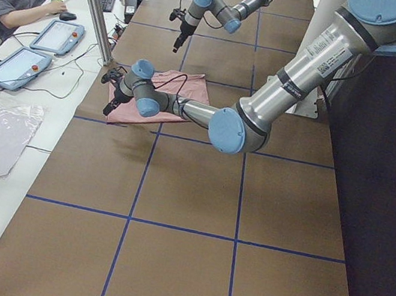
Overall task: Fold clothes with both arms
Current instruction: 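Drag the pink shirt away from the robot with the left gripper, rotating it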
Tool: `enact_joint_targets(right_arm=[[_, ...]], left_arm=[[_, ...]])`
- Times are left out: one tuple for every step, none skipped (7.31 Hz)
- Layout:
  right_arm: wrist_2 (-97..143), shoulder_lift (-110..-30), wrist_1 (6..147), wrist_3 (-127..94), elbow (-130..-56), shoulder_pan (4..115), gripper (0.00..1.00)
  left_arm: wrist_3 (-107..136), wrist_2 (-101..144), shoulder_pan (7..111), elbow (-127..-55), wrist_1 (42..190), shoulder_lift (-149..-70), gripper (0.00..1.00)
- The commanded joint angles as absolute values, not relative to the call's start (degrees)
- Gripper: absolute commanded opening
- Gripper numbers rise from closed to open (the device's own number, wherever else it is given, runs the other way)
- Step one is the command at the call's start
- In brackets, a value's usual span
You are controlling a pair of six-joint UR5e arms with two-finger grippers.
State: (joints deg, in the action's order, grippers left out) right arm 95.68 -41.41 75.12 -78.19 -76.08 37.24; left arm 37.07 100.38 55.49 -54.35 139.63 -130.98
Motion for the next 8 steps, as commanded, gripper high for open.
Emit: enact_joint_targets(right_arm=[[91.69, -34.48, 75.23, -80.86, -67.88, 32.98, 0.64], [90.89, -33.41, 75.32, -80.69, -66.02, 31.92, 0.59], [90.88, -33.57, 75.41, -80.51, -65.83, 31.38, 0.52], [90.18, -33.57, 75.41, -80.42, -64.96, 30.94, 0.50], [89.39, -33.57, 75.41, -80.33, -64.52, 30.50, 0.47], [89.21, -33.66, 75.41, -80.42, -64.34, 30.24, 0.43], [88.60, -33.75, 75.41, -80.42, -64.07, 29.80, 0.43], [88.51, -33.75, 75.41, -80.33, -63.90, 29.79, 0.43]], left_arm=[[37.35, 100.55, 55.55, -55.11, 139.75, -130.69, 1.00], [37.53, 100.55, 55.55, -55.63, 139.66, -130.61, 1.00], [37.62, 100.55, 55.55, -55.72, 139.66, -130.61, 1.00], [37.62, 100.55, 55.46, -55.72, 139.75, -130.61, 1.00], [37.62, 100.55, 55.46, -56.16, 139.75, -130.00, 1.00], [37.62, 100.55, 55.46, -57.38, 139.66, -129.29, 1.00], [37.62, 100.55, 55.46, -57.57, 139.66, -129.20, 1.00], [37.62, 100.55, 55.46, -57.57, 139.66, -129.20, 1.00]])
